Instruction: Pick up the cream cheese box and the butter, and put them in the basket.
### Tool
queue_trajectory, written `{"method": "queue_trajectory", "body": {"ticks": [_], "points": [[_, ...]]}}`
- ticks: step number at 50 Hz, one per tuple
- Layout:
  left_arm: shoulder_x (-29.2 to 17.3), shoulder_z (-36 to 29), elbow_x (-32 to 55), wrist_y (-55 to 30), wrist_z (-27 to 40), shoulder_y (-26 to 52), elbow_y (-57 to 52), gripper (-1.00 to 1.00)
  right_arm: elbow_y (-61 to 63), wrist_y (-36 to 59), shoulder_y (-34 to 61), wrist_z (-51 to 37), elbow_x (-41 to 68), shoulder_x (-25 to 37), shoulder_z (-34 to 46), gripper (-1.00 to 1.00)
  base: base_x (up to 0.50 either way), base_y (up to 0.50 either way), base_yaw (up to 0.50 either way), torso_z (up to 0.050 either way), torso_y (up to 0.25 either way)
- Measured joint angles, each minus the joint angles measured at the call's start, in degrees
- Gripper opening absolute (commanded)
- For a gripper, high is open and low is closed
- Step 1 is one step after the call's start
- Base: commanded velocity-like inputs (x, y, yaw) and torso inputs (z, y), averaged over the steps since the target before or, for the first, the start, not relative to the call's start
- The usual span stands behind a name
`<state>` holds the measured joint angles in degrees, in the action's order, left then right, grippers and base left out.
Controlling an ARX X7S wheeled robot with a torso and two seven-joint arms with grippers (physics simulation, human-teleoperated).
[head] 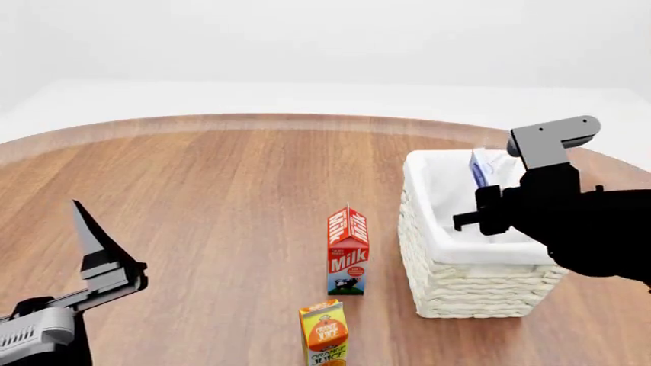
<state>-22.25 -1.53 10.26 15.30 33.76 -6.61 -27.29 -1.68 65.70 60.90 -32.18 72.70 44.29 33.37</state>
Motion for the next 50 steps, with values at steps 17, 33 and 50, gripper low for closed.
{"method": "queue_trajectory", "body": {"ticks": [17, 33, 50], "points": [[-0.1, -0.6, -0.1, 0.0, -0.1, 0.1, 0.2, 1.0, -3.9, -1.6, 0.6, 1.9, -2.4, -2.1, 1.7, -1.0, 0.0, 0.0, 0.0, 0.0, 0.001], [-0.3, -1.0, -0.2, -0.1, 0.0, 0.1, 0.1, 1.0, -6.9, -3.2, 0.1, 3.2, -4.1, -3.4, 2.9, -1.0, 0.0, 0.0, 0.0, 0.0, 0.001], [-0.4, -1.2, -0.2, -0.2, 0.2, 0.1, 0.1, 1.0, -7.5, -3.0, 0.4, 3.4, -5.0, -3.2, 3.1, 1.0, 0.0, 0.0, 0.0, 0.0, 0.0]]}}
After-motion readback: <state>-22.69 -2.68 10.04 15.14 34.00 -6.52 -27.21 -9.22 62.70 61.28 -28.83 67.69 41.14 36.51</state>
